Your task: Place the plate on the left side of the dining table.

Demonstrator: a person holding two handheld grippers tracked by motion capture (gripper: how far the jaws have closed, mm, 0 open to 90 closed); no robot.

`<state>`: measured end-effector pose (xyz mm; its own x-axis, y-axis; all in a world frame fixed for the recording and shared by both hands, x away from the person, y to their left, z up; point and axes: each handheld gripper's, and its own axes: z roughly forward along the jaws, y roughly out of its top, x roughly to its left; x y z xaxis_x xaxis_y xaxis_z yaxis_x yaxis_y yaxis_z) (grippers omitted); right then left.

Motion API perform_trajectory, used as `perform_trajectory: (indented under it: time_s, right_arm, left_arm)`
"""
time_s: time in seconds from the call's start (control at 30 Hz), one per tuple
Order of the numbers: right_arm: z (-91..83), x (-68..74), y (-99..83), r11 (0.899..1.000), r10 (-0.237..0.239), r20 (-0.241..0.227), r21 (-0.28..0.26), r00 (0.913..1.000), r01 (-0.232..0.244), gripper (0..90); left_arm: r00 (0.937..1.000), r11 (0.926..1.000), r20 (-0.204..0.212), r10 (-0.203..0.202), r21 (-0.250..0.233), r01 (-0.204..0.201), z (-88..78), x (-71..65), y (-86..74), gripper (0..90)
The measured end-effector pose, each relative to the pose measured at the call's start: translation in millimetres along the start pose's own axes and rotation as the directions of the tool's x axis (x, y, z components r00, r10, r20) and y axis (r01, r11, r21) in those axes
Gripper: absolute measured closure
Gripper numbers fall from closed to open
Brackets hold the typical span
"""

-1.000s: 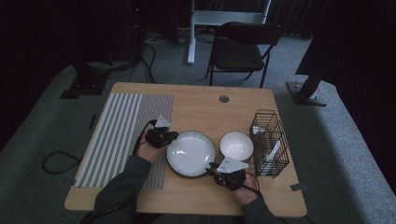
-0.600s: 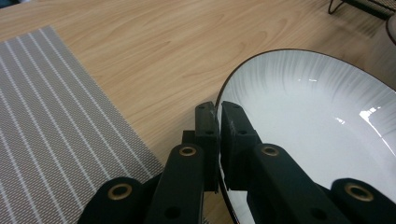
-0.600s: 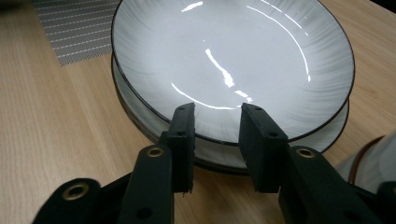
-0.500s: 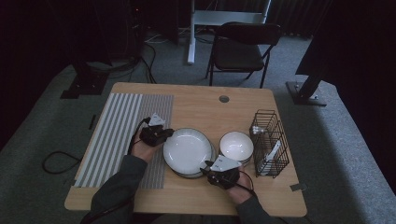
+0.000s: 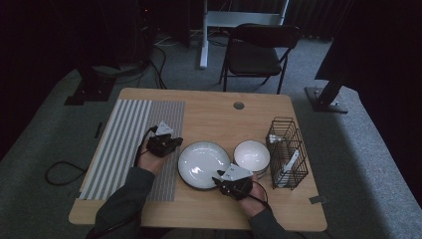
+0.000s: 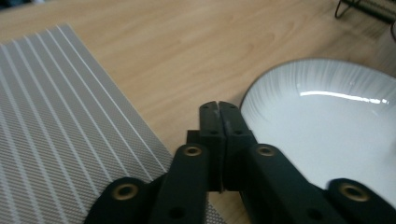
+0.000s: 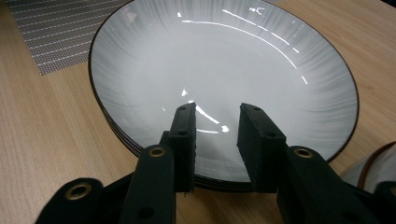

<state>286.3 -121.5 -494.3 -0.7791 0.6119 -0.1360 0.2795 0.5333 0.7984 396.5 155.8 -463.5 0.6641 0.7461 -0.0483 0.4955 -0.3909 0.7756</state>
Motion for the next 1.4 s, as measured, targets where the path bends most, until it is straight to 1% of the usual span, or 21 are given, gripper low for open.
perform_trajectory:
  time_s: [0.03,0.07,0.1,0.17,0.23,0.27,0.37,0.43,0.5,0.57,0.63,0.73,0.77,0.83,0.93,1.0,1.03,1.17,1.2,1.3,1.4]
  right_arm:
    - [-1.6,-0.2,-0.3,1.0,0.003,-0.002,-0.004,1.0,-0.003,66.4]
    - [-2.4,-0.1,-0.3,1.0,0.002,0.0,-0.003,1.0,-0.002,66.4]
    - [-4.1,-0.1,-0.5,1.0,0.003,0.003,-0.002,1.0,-0.003,66.4]
    - [-7.6,-0.6,-1.3,1.0,-0.001,0.013,-0.006,0.9999,0.001,66.6]
    - [-9.6,-0.9,-1.9,1.0,-0.001,0.018,-0.005,0.9998,0.001,66.6]
    - [-15.4,-4.1,-3.6,1.0,-0.003,0.025,-0.009,0.9997,0.004,67.3]
    - [-21.6,-6.7,-5.4,1.0,-0.008,0.019,-0.01,0.9998,0.008,68.0]
    - [-23.2,-7.2,-5.7,1.0,-0.012,0.016,-0.009,0.9998,0.012,67.5]
    - [-25.6,-8.3,-7.0,1.0,-0.019,0.002,-0.002,0.9998,0.019,67.0]
    - [-25.6,-8.1,-7.6,1.0,-0.022,0.005,0.002,0.9998,0.022,67.1]
    - [-25.2,-7.7,-9.7,1.0,-0.023,0.01,0.007,0.9997,0.023,68.3]
    - [-25.1,-7.6,-9.8,1.0,-0.018,0.017,0.005,0.9997,0.018,69.6]
    - [-25.0,-7.6,-9.5,1.0,-0.018,0.017,0.005,0.9997,0.018,69.8]
    - [-23.9,-7.3,-9.2,1.0,-0.023,0.024,0.008,0.9995,0.023,70.8]
    - [-22.5,-5.8,-7.7,0.999,-0.031,0.026,0.009,0.9992,0.031,71.4]
    - [-21.8,-4.9,-7.2,0.999,-0.034,0.028,0.011,0.999,0.034,71.5]
    - [-20.7,-4.2,-6.6,0.999,-0.037,0.03,0.011,0.9989,0.037,71.7]
    - [-12.4,2.1,-1.9,0.997,-0.065,0.033,0.033,0.9973,0.064,71.5]
    - [-12.4,2.1,-1.9,0.997,-0.065,0.033,0.033,0.9973,0.064,71.5]
    - [-3.6,8.0,2.2,0.994,-0.09,0.046,0.065,0.9949,0.087,71.0]
    - [0.3,10.1,4.4,0.993,-0.092,0.054,0.074,0.9943,0.087,71.0]
  left_arm:
    - [0.9998,0.9999,0.019,-0.01,0.006,0.01,3.8,-0.5,-1.3,82.9]
    - [0.9995,0.9999,0.029,-0.016,0.006,0.015,5.5,-1.1,-1.7,82.2]
    - [0.9995,0.9999,0.029,-0.016,0.006,0.015,5.5,-1.1,-1.7,81.7]
    - [0.9988,0.9998,0.043,-0.021,0.004,0.021,7.6,-2.9,-2.0,81.4]
    - [0.9988,0.9998,0.043,-0.021,0.004,0.021,7.6,-2.9,-2.0,81.3]
    - [0.9983,0.9997,0.054,-0.02,0.014,0.02,10.1,-4.4,-1.5,80.9]
    - [0.9976,0.9994,0.066,-0.021,0.028,0.019,13.9,-5.7,-1.5,80.6]
    - [0.9972,0.9993,0.07,-0.025,0.028,0.024,15.3,-6.4,-1.6,80.5]
    - [0.9975,0.9988,0.065,-0.026,0.043,0.023,18.3,-6.7,-1.7,80.3]
    - [0.9974,0.9986,0.065,-0.03,0.046,0.027,19.5,-6.6,-1.8,80.4]
    - [0.9982,0.9972,0.054,-0.026,0.071,0.022,23.7,-7.2,-2.7,81.7]
    - [0.9987,0.9986,0.046,-0.021,0.05,0.018,22.3,-7.8,-1.7,84.0]
    - [0.9989,0.9986,0.042,-0.018,0.051,0.015,21.0,-7.8,-0.3,85.9]
    - [0.9995,0.9987,0.031,-0.006,0.051,0.004,20.1,-8.7,1.3,86.0]
    - [0.9997,0.9991,0.026,-0.005,0.042,0.004,18.4,-8.0,2.6,86.2]
    - [0.9997,0.9994,0.021,-0.008,0.034,0.008,17.5,-7.8,3.1,86.3]
    - [0.9999,0.9997,0.011,-0.014,0.021,0.014,14.8,-7.0,4.0,86.3]
    - [0.9998,0.9998,-0.005,-0.019,-0.003,0.019,7.5,-1.9,6.4,86.9]
    - [0.9998,0.9998,-0.005,-0.019,-0.003,0.019,7.5,-1.9,6.4,87.0]
    - [0.9993,0.9994,-0.022,-0.031,-0.015,0.031,1.5,3.5,7.8,87.2]
    - [0.9988,0.9987,-0.016,-0.046,-0.024,0.045,-0.3,6.3,7.0,87.0]
